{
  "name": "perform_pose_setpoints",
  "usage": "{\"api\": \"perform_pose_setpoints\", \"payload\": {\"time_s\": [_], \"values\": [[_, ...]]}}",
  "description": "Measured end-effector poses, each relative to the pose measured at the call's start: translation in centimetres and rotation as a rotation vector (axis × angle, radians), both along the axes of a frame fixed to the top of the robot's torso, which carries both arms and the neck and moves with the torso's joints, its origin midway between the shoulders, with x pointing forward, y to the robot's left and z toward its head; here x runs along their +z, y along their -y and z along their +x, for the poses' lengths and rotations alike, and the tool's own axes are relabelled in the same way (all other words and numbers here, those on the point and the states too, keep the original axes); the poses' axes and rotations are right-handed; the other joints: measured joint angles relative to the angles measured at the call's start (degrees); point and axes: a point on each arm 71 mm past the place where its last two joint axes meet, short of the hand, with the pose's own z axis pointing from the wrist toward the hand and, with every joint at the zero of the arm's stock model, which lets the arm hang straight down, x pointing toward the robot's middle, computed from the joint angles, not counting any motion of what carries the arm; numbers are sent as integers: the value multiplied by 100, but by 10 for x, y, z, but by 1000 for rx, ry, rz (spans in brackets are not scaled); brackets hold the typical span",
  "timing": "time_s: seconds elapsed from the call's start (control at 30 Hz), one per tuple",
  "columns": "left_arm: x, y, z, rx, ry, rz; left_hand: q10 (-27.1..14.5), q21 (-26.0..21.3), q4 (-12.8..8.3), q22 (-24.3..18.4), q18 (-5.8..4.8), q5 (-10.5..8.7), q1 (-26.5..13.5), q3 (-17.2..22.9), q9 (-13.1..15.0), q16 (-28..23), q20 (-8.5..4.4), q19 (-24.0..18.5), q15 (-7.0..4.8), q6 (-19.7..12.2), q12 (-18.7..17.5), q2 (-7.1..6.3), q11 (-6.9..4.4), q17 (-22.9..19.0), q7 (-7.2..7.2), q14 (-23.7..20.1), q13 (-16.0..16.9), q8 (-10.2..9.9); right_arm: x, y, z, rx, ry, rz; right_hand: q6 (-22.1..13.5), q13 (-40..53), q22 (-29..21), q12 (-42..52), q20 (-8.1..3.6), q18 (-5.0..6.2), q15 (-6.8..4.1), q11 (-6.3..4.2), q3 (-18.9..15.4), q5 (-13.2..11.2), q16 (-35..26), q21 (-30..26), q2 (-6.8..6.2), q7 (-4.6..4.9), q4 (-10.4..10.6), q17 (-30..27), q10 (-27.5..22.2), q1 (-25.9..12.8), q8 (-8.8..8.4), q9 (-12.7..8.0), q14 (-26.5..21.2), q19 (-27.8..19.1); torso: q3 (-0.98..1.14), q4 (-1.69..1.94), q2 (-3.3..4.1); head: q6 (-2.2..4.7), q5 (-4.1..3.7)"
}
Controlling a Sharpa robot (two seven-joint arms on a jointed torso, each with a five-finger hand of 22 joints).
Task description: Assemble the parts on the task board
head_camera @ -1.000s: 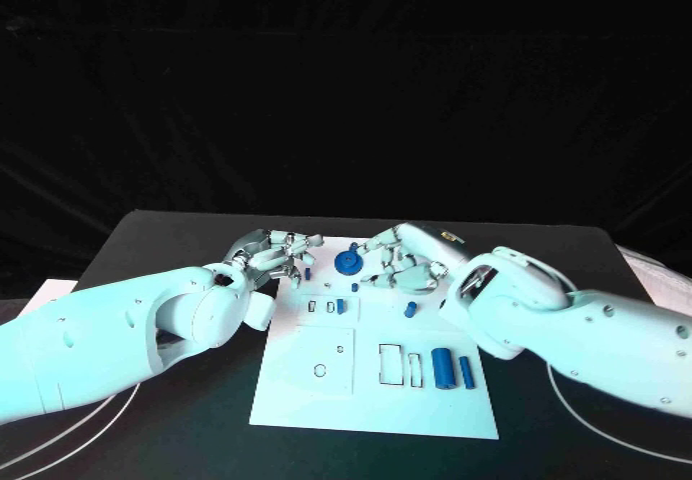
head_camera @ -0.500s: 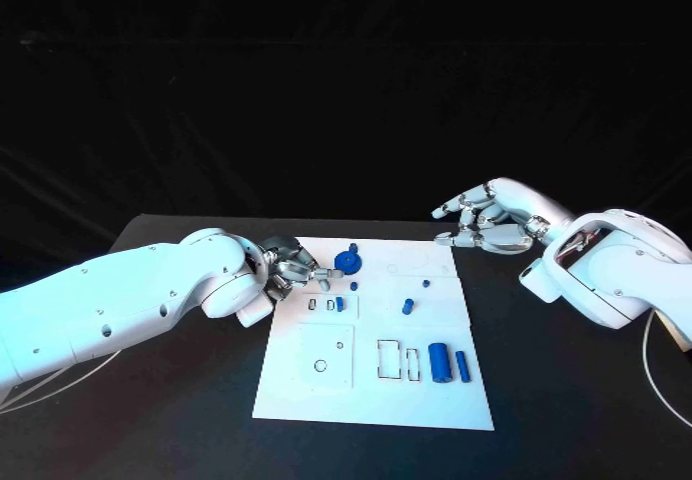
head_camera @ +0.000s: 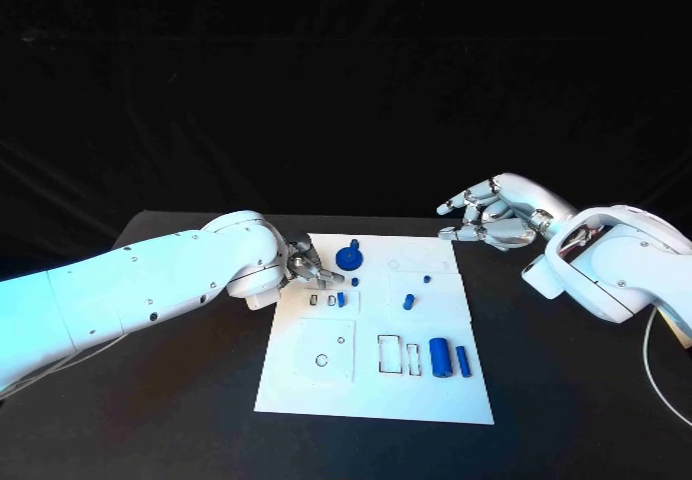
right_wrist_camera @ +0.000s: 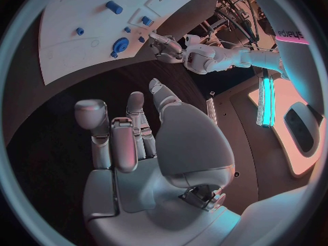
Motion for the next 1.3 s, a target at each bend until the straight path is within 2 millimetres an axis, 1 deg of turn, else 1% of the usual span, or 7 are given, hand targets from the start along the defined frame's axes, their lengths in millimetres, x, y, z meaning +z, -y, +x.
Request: {"api": "perform_pose_setpoints", "payload": {"time_s": [0.2, 0.33, 0.4, 0.47, 0.6, 1.07, 1.3], "values": [[-2, 8, 2, -22, -14, 39, 0, 31, 12, 0, 0, 0, -68, -127, 162, 0, 0, 0, -18, -88, 46, 68, 0, 0, -8, -18, 43, 87, -2, 1, 2, -12, -17, -2, 0, -38, -37, -38, -20, -1, 0, 0, -21, 0, -35, -22, 0, 0, -10, -24, 0, 0, 0, 0, 0, -21, -4, 7, 4, -31, -12], [-3, 14, 2, -45, -23, 59, 2, 59, 5, -1, -1, 0, -185, -226, 247, 0, 0, 0, -18, -121, 55, 27, -2, -1, -17, -18, 67, 127, -3, 1, 4, -17, -27, -4, 17, -56, -38, -37, -20, -1, 0, 1, -37, 0, -35, -22, 0, -18, 6, -30, 1, 0, 0, 0, 0, -21, -8, 8, 8, -48, -34], [-3, 16, 3, -54, -28, 70, 20, 59, 5, -1, 0, 0, -190, -225, 258, 0, 0, 0, -18, -130, 78, 22, -20, -1, -8, -19, 81, 128, -4, 0, 4, -18, -30, -4, 17, -85, -68, -71, -20, -1, 0, 3, -37, 37, -35, -61, 0, -18, 6, -37, 3, 0, 0, -1, 0, -21, -8, 8, 9, -51, -35], [-4, 18, 4, -62, -35, 81, 20, 97, 5, -1, -86, 0, -190, -225, 262, 0, 0, 0, -18, -130, 78, 22, -20, -1, -8, -19, 90, 128, -4, 0, 5, -18, -33, -4, 17, -126, -102, -113, -20, 0, 0, -10, -37, 85, -35, -67, 0, -18, 6, -37, -11, 0, 22, -1, 0, -21, -7, 8, 10, -57, -40], [-5, 21, 5, -79, -51, 102, 21, 98, 5, -1, -86, 0, -190, -225, 278, 0, 0, 0, -18, -129, 78, 22, -20, -1, -8, -19, 89, 128, -4, -1, 5, -18, -34, -4, 16, -174, -148, -149, -41, -1, 0, -23, -53, 90, -66, -100, 0, -18, 22, -49, -24, 0, 23, -1, 0, -42, -5, 15, 14, -69, -57], [-11, 29, 8, -102, -79, 139, 20, 133, -11, -2, -86, 0, -189, -242, 324, 0, 0, -1, -18, -131, 102, 22, -19, -2, -10, -18, 104, 151, -5, -3, 6, -17, -37, -4, 15, -221, -220, -177, -41, -1, 0, -21, -54, 147, -101, -144, 0, -19, 23, -102, -65, 0, 22, -2, 0, -42, -8, 30, 19, -97, -97], [-11, 34, 8, -109, -80, 139, 20, 133, -11, -3, -86, 0, -126, -242, 370, 0, 0, -1, -18, -162, 102, 85, -19, -3, -16, -18, 123, 172, -6, -5, 7, -15, -39, -5, 15, -221, -230, -177, -41, -1, 0, -21, -70, 147, -101, -144, 0, -20, 39, -102, -65, 0, 22, -2, 0, -42, -8, 34, 22, -118, -108]]}}
